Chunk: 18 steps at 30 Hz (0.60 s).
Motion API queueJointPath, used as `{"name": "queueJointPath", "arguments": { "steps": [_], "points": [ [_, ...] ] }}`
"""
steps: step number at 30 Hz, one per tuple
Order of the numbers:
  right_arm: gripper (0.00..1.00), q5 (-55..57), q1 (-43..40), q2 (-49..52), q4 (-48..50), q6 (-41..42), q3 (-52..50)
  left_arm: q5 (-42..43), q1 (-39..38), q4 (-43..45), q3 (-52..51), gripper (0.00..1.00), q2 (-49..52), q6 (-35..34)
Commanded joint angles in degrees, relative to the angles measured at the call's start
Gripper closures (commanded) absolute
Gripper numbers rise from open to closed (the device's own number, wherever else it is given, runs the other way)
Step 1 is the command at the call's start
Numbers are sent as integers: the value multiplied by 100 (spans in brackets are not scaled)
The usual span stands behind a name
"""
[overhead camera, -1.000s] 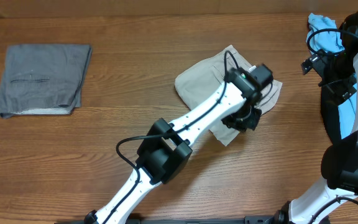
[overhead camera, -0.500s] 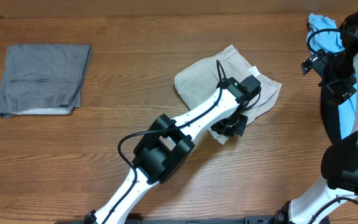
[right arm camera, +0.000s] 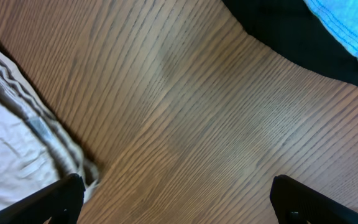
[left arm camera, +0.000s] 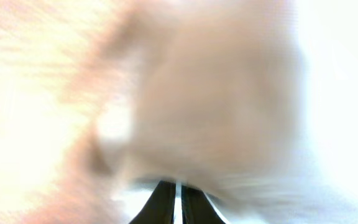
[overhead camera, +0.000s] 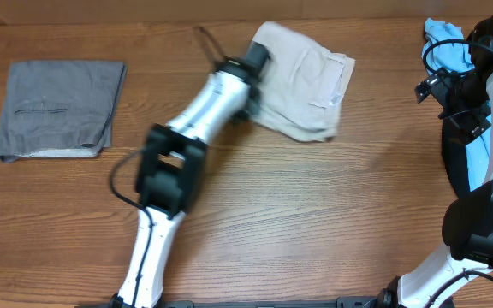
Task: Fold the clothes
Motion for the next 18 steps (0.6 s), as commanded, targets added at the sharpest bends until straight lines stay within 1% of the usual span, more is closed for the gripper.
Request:
{"name": "queueJointPath", "arguments": {
  "steps": [1,4,7,10,13,18],
  "points": [
    [0,33,-7,-81,15,-24,79,636,575,37,197,92,184,-81],
    [0,33,-7,-81,15,-24,79,1344,787,-356,883,94,177,-109],
    [0,33,-7,-81,15,-24,79,1539,785,-1014,1757,92,170,-142],
    [0,33,-7,-81,15,-24,79,1869,562,-1443,2406,92,170,-140],
    [0,33,-7,-81,15,-24,79,1875,131,-1405,2629,92,170,-140],
    [0,33,-7,-81,15,-24,79,1502,-595,-879,2441,96,175,-245]
  ]
}}
